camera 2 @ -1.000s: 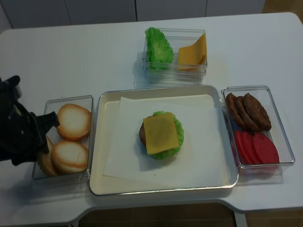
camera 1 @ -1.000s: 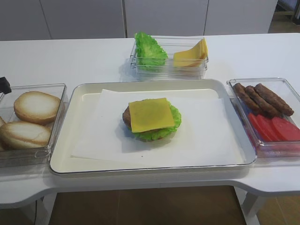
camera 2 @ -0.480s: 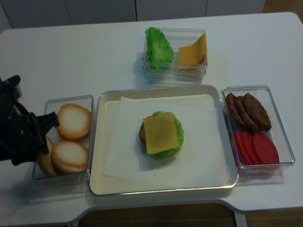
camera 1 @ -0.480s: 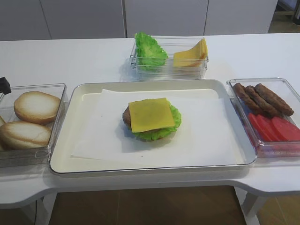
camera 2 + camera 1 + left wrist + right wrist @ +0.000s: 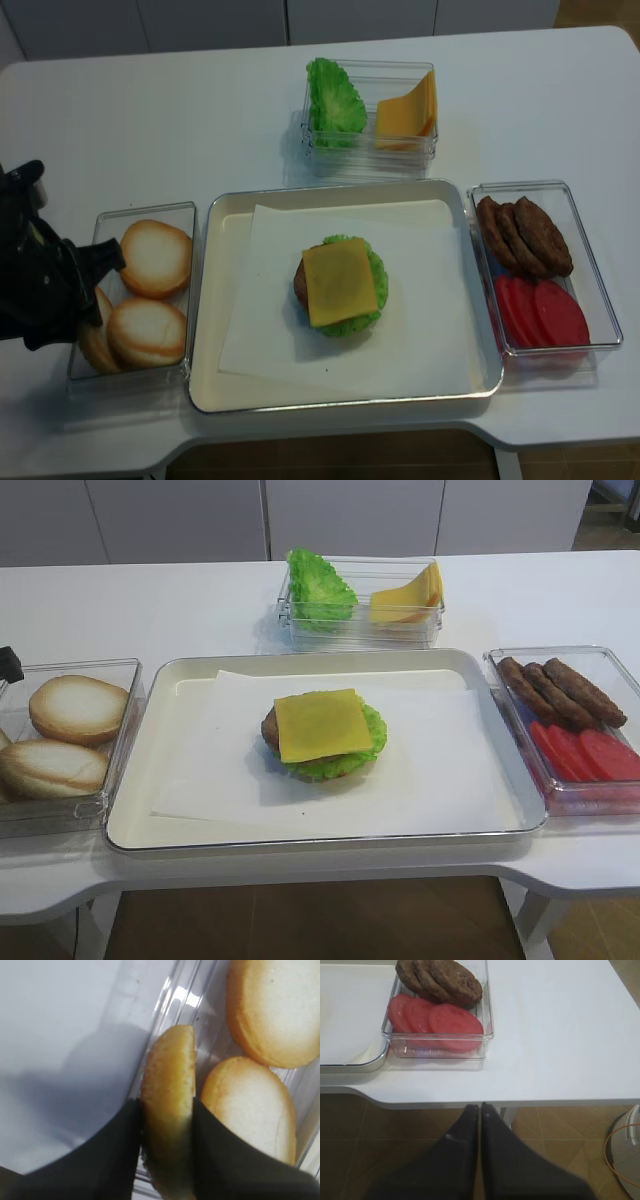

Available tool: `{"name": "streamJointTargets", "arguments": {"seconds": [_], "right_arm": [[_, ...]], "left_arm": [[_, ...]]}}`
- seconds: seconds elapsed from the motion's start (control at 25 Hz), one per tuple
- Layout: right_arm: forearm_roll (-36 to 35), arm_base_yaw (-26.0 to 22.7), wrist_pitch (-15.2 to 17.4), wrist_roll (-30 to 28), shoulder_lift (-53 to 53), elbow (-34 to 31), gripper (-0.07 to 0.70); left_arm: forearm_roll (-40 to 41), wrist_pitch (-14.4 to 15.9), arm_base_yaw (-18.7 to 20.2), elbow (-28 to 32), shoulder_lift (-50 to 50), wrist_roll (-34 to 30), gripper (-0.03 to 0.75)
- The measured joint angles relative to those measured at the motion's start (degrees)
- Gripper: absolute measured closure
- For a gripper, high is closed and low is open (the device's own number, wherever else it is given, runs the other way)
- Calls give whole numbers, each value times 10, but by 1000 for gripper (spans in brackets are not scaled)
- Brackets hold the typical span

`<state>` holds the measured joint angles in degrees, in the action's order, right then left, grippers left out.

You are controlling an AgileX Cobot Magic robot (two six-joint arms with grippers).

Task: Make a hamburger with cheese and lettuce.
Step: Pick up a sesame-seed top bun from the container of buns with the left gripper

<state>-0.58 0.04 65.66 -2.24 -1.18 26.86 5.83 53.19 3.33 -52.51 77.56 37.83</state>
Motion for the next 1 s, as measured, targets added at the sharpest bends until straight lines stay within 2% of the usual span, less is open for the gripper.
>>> {"name": "streamJointTargets", "arguments": {"seconds": [0.64, 1.0], "right_arm": [[0, 0, 0, 0, 0, 0, 540], [0, 0, 0, 0, 0, 0, 547]], "left_arm": [[0, -2, 0, 0, 0, -17, 507], [-1, -16, 0, 0, -30, -19, 507]]}}
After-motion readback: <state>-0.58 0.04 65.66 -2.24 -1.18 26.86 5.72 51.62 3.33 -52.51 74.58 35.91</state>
